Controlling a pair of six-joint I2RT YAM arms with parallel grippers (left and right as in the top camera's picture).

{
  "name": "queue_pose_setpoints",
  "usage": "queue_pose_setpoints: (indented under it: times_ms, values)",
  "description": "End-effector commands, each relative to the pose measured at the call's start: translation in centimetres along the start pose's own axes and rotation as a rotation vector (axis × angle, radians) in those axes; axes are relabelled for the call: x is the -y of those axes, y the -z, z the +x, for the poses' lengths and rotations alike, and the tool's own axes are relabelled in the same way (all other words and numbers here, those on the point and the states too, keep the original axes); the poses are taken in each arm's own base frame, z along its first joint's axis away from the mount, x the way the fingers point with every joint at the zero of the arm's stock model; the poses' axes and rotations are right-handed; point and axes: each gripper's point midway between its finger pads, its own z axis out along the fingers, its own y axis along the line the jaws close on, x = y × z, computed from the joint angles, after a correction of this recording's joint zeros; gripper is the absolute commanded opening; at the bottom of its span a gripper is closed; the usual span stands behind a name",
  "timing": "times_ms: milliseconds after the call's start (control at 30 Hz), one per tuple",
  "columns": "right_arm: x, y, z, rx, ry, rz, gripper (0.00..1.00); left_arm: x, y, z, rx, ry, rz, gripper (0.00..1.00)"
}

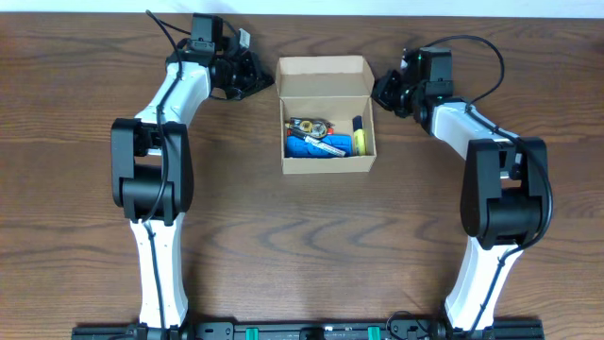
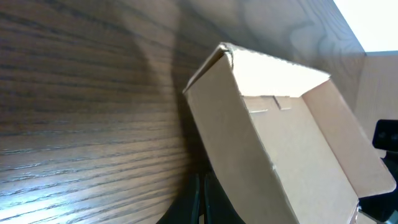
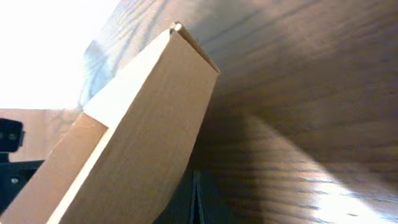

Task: Pack container
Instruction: 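Raise both grippers to the box lid flaps at the back, then fold the box lid forward over the box with both grippers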

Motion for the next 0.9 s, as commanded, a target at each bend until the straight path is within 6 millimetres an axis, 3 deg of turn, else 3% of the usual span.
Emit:
queue_pose_setpoints:
  times_ms: [0, 167, 367, 667, 867]
  values:
    - [0.1, -1.3, 1.2, -0.028, -0.044, -0.005, 0.01, 1.5, -0.2, -0.3, 0.011, -0.03, 0.026, 0.05]
    - [0.2, -1.4, 1.1, -0.024, -0.046, -0.012, 0.01, 2.7, -0.3, -0.5, 0.011, -0.042, 0.076, 0.05]
    - [-1.3, -1.3, 0.6, -0.023, 0.003, -0.087, 0.01, 3.4, 0.0, -0.9, 0.017, -0.061, 0.118, 0.05]
    - [-3.0, -0.5, 0.7, -0.06, 0.104, -0.209, 0.01, 5.1, 2.0, -2.0, 0.057, -0.125, 0.163, 0.05]
    - [-4.0, 0.7, -0.4, -0.057, 0.135, -0.307, 0.01, 7.0, 3.5, -2.5, 0.082, -0.168, 0.202, 0.06]
